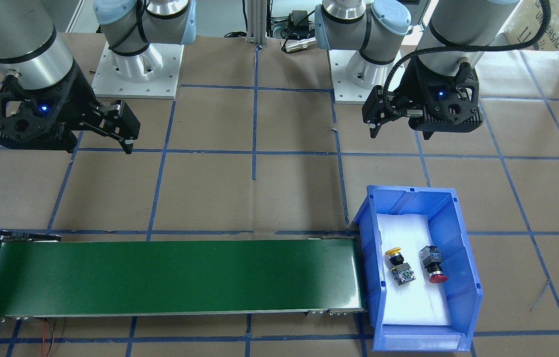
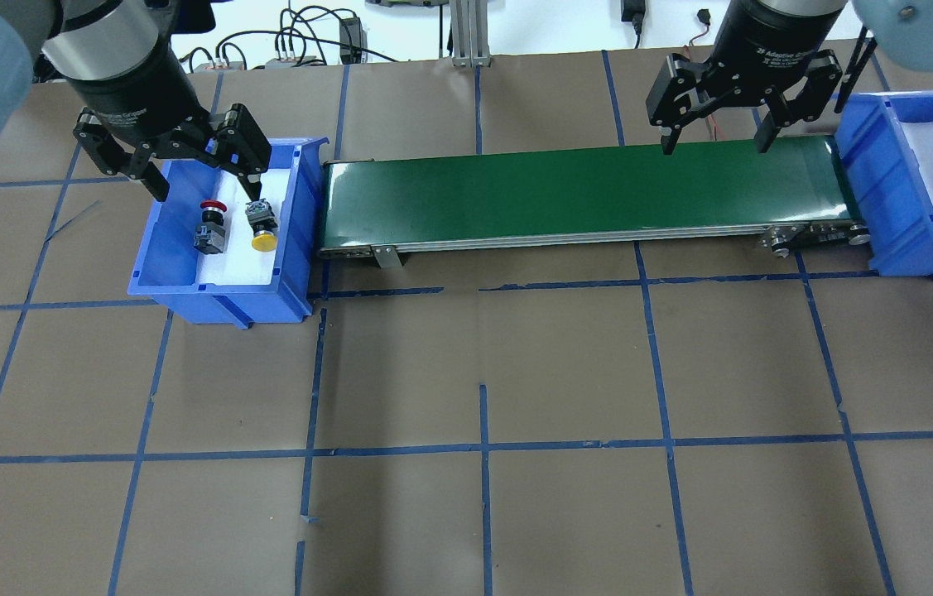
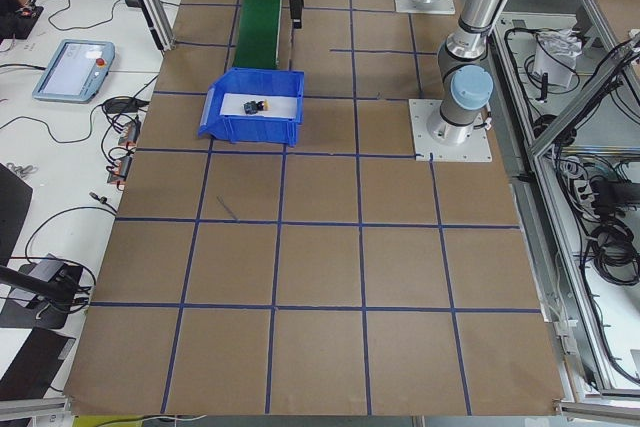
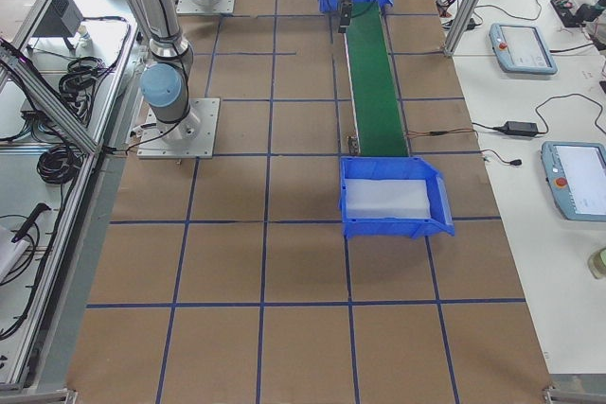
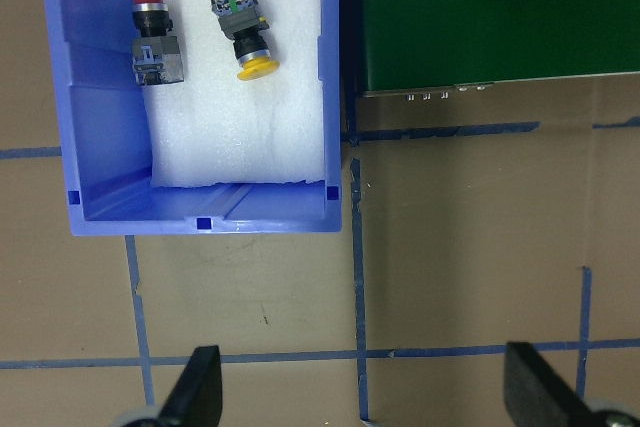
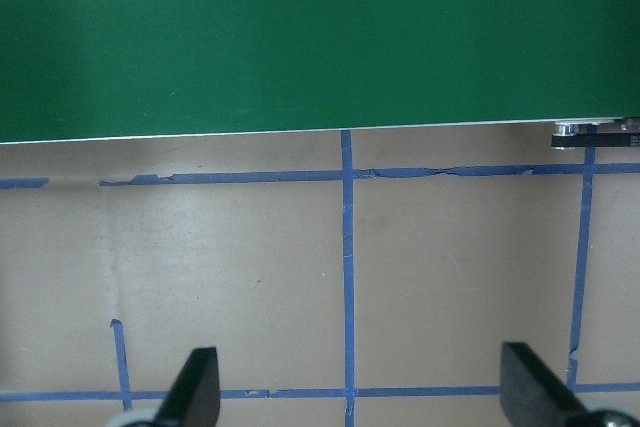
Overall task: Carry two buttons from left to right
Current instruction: 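Lower the left gripper into the blue bin onto the yellow-capped button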
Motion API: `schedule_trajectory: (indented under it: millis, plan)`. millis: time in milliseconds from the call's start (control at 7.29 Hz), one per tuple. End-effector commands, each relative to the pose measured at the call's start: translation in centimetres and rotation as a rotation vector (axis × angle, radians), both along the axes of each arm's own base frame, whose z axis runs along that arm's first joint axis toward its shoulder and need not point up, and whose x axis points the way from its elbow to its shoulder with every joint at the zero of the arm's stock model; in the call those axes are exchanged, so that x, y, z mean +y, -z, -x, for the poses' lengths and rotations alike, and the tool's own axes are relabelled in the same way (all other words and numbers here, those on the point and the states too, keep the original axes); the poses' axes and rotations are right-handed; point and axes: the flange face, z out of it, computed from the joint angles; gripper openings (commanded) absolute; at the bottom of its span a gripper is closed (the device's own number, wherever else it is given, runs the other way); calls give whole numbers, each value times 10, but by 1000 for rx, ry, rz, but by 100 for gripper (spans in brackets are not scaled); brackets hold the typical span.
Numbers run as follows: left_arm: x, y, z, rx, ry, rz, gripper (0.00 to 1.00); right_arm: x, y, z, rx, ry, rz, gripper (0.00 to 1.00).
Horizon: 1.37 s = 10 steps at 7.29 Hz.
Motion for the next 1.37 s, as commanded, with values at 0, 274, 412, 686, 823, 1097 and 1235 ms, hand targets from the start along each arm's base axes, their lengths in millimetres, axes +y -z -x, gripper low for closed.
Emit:
schedule_trajectory:
  millis: [0, 274, 412, 686, 823, 1097, 1235]
  plan:
    - [1, -1, 0, 2, 8, 1, 100, 0, 2, 2, 6, 14, -6, 98]
    - [0, -2, -6, 2, -1, 3, 100, -1, -2, 4, 11, 15, 5, 99]
    - [0, -2, -7, 4, -4, 3, 100, -2, -1, 5, 11, 8, 8, 99]
    - [-10, 7, -13, -2, -4, -3, 100, -2, -2, 5, 9, 15, 9, 99]
    - [-62, 56, -37, -2, -22, 7, 100, -2, -1, 6, 14, -2, 9, 99]
    - [-139, 136, -82, 5, -68, -45, 100, -2, -3, 5, 11, 23, 12, 99]
    - [-164, 159, -90, 6, -74, -64, 100, -2, -3, 5, 5, 30, 14, 99]
